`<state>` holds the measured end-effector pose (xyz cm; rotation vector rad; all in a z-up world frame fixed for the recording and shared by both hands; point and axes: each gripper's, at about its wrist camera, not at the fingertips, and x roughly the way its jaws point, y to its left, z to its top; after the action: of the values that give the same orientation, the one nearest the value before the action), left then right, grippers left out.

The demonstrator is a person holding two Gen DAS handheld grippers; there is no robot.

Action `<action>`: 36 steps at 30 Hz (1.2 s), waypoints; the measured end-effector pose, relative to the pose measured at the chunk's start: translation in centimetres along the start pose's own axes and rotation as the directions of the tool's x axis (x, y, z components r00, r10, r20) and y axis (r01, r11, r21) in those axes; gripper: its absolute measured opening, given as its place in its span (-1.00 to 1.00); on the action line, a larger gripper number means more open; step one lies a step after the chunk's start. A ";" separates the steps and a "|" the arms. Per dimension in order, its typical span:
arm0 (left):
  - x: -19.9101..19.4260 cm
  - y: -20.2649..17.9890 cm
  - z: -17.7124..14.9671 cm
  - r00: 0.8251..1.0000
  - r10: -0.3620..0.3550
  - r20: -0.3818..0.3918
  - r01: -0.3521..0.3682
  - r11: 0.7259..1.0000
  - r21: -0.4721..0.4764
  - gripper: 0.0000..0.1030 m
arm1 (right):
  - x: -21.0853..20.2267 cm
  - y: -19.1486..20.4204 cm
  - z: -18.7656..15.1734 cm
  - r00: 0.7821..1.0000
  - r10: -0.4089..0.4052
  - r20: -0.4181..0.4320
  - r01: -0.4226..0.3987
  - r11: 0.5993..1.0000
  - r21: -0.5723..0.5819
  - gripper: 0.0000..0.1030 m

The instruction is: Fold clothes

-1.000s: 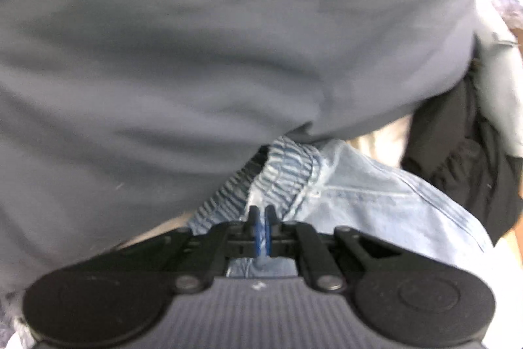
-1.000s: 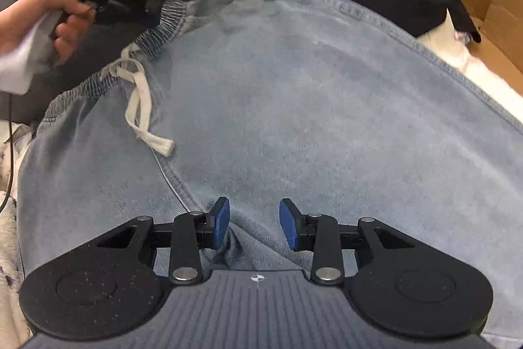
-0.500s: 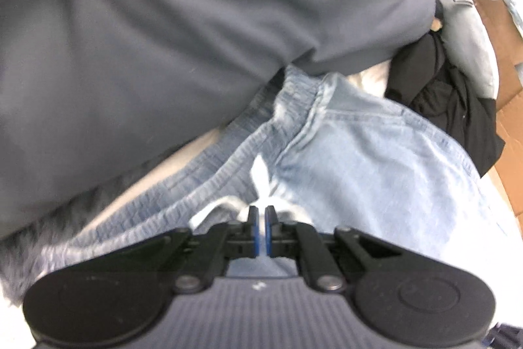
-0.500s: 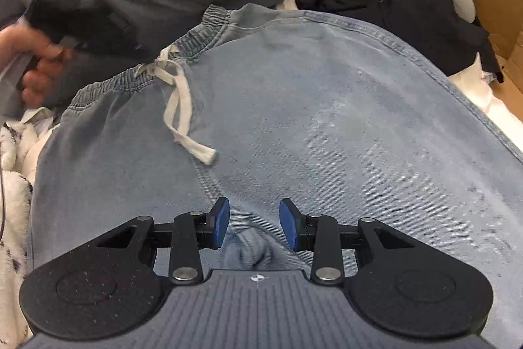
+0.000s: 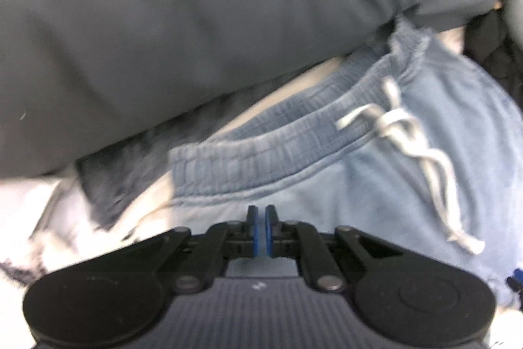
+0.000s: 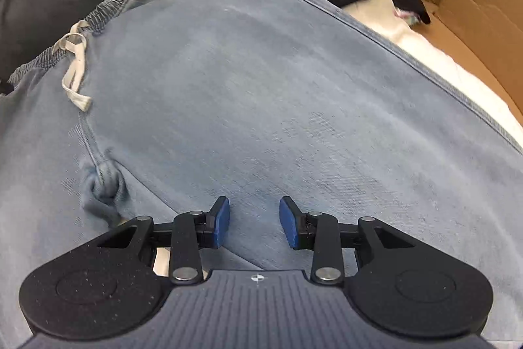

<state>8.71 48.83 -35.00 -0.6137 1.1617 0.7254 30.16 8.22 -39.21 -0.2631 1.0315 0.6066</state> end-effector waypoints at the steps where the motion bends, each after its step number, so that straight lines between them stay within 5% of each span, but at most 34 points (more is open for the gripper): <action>1: 0.4 0.5 -0.1 1.000 0.014 -0.014 -0.014 1.000 0.002 -0.89 | 0.1 -0.2 -0.1 1.000 0.003 -0.002 -0.003 1.000 0.002 -0.21; 12: 1.5 2.1 0.4 0.995 0.101 -0.008 -0.102 0.994 -0.031 -0.94 | -0.3 -2.8 -0.9 0.999 -0.033 -0.041 0.034 0.999 0.011 -0.10; 23: -3.7 1.2 -0.8 0.998 -0.060 0.011 0.061 0.992 -0.113 -0.87 | -0.5 -3.2 -1.4 0.998 -0.051 -0.048 0.052 0.998 0.022 -0.03; 28: -0.7 -1.4 -2.3 0.996 -0.087 -0.036 0.084 0.992 -0.098 -0.87 | -0.5 -3.2 -1.5 0.998 -0.050 -0.042 0.051 0.998 0.026 -0.03; 36: 3.7 0.0 -1.2 0.999 -0.015 -0.035 0.010 0.988 -0.157 -0.95 | -0.6 -3.1 -1.9 0.998 -0.055 -0.027 0.056 0.998 0.039 -0.03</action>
<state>8.86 48.65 -38.86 -0.7680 1.1394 0.8030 30.39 4.63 -39.85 -0.2648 1.0564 0.5332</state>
